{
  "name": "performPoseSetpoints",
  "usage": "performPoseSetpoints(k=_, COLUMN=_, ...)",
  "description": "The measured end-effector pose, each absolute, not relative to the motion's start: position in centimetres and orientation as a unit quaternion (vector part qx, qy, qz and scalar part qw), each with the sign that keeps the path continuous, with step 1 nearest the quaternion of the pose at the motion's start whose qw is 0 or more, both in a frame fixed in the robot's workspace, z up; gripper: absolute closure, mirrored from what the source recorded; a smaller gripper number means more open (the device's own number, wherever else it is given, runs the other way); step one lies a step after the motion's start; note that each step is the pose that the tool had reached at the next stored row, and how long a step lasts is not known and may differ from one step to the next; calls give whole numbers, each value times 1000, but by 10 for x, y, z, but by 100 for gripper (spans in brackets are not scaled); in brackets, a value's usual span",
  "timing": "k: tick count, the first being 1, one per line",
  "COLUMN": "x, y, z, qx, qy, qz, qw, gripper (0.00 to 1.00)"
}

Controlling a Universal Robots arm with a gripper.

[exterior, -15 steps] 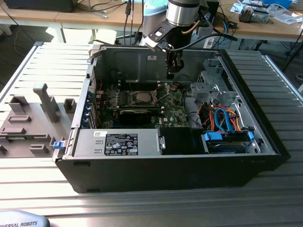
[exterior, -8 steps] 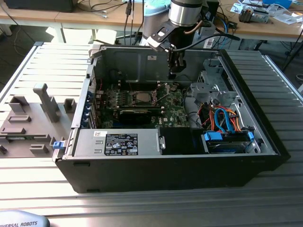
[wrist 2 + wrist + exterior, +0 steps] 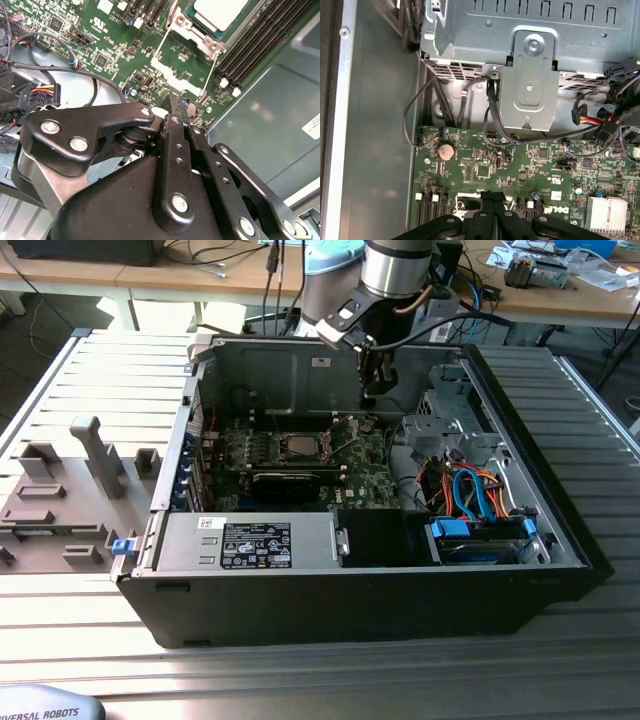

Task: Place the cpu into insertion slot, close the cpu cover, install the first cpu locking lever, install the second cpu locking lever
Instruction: 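Close the cpu cover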

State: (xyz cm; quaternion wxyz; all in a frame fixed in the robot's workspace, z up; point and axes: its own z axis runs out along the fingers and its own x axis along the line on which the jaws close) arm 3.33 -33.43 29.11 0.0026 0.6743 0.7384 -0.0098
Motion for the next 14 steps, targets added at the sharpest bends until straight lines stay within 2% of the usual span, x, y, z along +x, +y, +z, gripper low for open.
performPoseSetpoints(k=14, x=40, y=-334, z=284, qx=674, qy=738, qz=-10, qw=3, gripper=89)
